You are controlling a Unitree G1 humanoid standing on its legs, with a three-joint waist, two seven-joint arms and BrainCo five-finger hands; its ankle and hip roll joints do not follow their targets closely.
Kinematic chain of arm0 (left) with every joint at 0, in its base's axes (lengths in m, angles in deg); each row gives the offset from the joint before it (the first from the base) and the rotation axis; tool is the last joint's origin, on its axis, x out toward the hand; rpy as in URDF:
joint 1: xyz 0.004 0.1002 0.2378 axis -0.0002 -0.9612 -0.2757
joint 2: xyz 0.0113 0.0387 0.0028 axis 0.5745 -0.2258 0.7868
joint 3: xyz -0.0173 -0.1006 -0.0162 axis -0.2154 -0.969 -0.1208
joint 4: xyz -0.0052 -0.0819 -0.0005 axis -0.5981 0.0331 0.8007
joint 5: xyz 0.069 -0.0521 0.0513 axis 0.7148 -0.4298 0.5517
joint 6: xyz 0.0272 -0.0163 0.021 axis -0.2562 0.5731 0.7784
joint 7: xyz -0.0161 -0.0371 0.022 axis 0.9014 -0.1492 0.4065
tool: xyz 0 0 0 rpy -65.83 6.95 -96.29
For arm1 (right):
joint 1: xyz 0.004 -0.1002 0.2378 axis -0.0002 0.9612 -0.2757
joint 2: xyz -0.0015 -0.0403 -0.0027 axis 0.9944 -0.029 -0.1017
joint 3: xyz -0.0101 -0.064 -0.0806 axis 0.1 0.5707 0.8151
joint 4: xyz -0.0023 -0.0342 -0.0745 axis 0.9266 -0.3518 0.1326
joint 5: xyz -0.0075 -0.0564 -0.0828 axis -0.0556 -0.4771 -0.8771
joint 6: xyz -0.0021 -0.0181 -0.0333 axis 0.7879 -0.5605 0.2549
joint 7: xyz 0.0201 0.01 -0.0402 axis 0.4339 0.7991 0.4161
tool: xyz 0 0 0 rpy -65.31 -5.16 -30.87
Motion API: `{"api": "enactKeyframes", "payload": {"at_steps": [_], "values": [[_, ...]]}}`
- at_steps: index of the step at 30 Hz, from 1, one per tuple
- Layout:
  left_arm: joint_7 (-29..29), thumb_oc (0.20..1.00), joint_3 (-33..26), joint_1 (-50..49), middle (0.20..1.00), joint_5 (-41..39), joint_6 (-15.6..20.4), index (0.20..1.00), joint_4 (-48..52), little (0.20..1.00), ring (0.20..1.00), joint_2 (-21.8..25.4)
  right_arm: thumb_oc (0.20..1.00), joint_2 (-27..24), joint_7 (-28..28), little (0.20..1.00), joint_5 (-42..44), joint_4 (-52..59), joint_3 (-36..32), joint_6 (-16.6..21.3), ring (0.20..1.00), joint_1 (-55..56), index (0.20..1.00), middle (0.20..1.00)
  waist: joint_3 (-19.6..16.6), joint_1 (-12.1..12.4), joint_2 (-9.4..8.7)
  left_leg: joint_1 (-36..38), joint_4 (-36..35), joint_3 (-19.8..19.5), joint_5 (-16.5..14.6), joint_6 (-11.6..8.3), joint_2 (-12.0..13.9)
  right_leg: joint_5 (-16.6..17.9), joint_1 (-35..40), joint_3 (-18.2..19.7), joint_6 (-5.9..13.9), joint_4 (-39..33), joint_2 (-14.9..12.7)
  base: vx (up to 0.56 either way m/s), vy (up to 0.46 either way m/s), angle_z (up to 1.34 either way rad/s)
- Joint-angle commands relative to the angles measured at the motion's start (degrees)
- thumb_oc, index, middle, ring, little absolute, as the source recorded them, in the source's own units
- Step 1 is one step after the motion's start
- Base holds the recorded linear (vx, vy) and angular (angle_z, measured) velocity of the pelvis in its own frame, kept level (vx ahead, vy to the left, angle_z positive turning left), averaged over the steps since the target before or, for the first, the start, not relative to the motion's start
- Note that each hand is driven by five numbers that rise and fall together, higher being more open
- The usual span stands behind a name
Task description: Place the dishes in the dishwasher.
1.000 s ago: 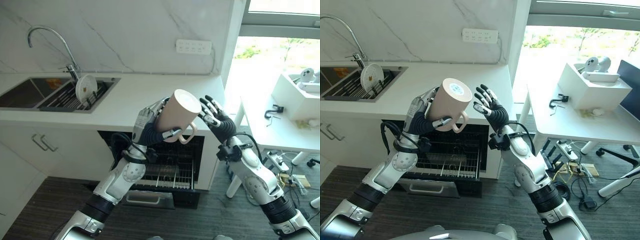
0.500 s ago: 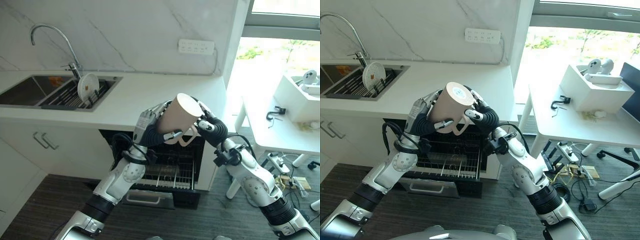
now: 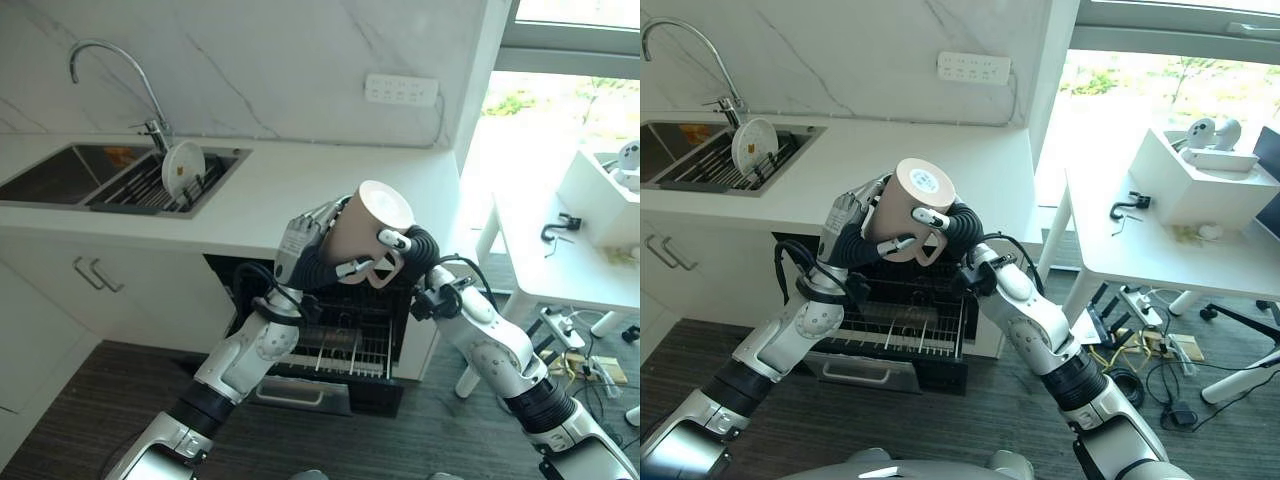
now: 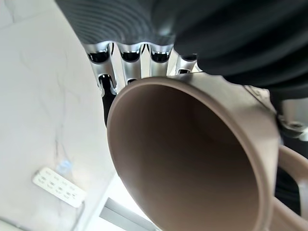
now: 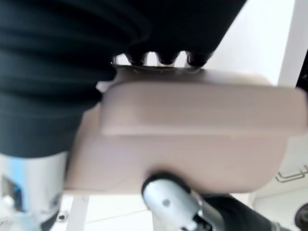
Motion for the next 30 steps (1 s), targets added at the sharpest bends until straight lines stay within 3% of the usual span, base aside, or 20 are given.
{"api": "enactKeyframes", "payload": {"at_steps": [1, 8, 14, 23, 30], "values": [[-1.16, 0.2, 7.21, 8.98, 0.2, 4.96, -0.34, 0.2, -0.21, 0.2, 0.2, 0.15, 1.0, 5.66, 1.36, 1.0, -1.98, 1.94, 3.92, 0.36, 1.0, -7.77, 1.0, 1.0, -0.11, 0.26, -1.55, 0.89, 0.91, -5.64, -3.57, -2.08, -0.03, 1.38, 2.49, 2.03, 4.92, -2.25, -1.72, 0.0, 0.0, 0.0], [-3.96, 0.2, 16.73, 16.19, 0.2, 6.81, -1.34, 0.2, -3.52, 0.2, 0.2, -2.05, 1.0, 9.56, 0.38, 1.0, -2.43, -2.89, 7.63, -3.1, 1.0, -12.28, 1.0, 1.0, -0.44, -0.45, -1.23, 0.88, 0.91, -5.59, -3.67, -2.05, -0.13, 1.19, 2.41, 2.43, 4.97, -2.25, -1.57, 0.0, 0.0, 0.0], [-4.03, 0.2, 19.78, 19.56, 0.2, 7.68, -1.76, 0.2, -3.79, 0.2, 0.2, -1.73, 1.0, 10.48, -0.32, 1.0, -2.79, -4.99, 9.29, -5.76, 1.0, -13.5, 1.0, 1.0, -0.57, -0.91, -0.82, 0.74, 0.91, -5.53, -3.63, -2.09, -0.18, 1.12, 2.18, 2.65, 4.99, -2.25, -1.62, 0.0, 0.0, 0.0], [-7.6, 0.2, 22.94, 21.87, 0.2, 7.48, 0.77, 0.2, -2.06, 0.2, 0.2, -1.25, 1.0, 11.17, 0.57, 1.0, -3.87, -8.04, 10.93, -5.85, 1.0, -14.69, 1.0, 1.0, -0.43, -1.16, -0.48, 0.63, 0.91, -5.84, -3.63, -2.02, -0.45, 1.01, 2.16, 2.92, 4.83, -2.25, -1.43, 0.0, 0.0, 0.0], [-9.28, 0.2, 25.33, 22.44, 0.2, 6.52, 0.92, 0.2, -1.23, 0.2, 0.2, -2.98, 1.0, 12.23, -1.15, 1.0, -2.48, -8.8, 11.75, -2.99, 1.0, -16.58, 1.0, 1.0, -0.08, -1.2, -0.49, 0.51, 0.91, -6.03, -3.74, -1.9, -0.55, 0.87, 2.04, 3.18, 4.83, -2.25, -1.29, 0.0, 0.0, 0.0]]}}
